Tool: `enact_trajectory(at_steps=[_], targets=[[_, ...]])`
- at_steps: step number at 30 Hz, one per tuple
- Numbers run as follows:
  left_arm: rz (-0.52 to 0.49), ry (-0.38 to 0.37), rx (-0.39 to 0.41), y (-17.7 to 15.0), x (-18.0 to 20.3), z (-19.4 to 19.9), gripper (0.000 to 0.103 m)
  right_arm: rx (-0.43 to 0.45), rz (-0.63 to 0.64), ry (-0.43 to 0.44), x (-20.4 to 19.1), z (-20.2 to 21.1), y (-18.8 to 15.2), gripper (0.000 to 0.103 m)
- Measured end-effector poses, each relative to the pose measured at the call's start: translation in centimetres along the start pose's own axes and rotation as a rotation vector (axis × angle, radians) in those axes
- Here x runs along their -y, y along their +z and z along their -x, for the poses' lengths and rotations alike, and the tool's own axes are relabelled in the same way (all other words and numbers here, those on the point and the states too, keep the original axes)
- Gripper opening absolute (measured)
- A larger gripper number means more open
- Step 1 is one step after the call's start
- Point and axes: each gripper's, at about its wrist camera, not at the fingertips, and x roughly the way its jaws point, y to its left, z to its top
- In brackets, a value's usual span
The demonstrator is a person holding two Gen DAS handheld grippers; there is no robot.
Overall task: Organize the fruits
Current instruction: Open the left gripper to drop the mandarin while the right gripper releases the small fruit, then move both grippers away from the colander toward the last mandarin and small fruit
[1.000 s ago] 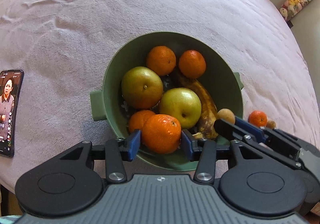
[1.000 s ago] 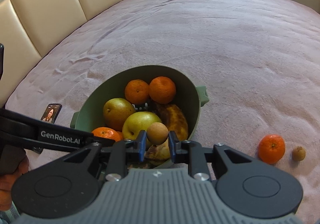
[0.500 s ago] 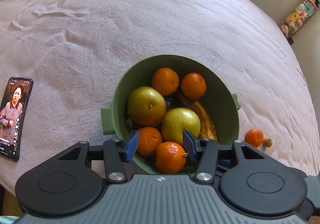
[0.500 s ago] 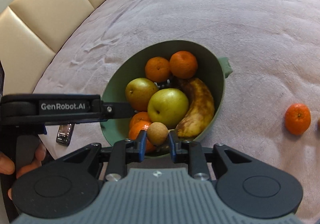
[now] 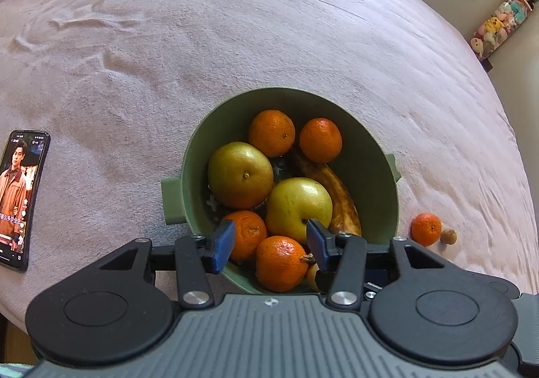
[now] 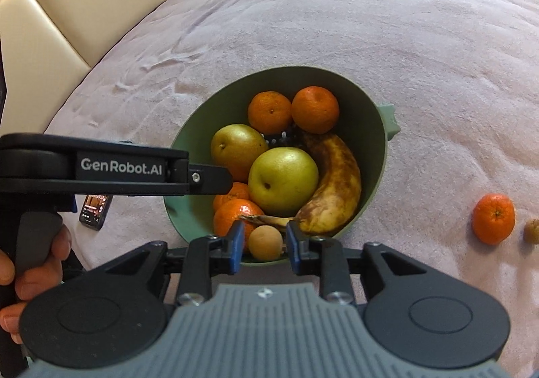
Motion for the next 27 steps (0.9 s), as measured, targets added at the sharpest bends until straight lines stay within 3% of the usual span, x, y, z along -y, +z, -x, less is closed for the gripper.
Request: enact_trajectory(at_steps=[16,27], targets=[[-0.066,-0.025,0.047,-0.7,3.3,1.7,0.057,0.149,-0.111,-0.115,2.6,4.9,-0.6,0.037],[-0.186,-0.102,0.066,-2.4,8.7,1.3,0.060,0.211,-0.096,-0.312,5.5,8.1,-3.0,0.038]])
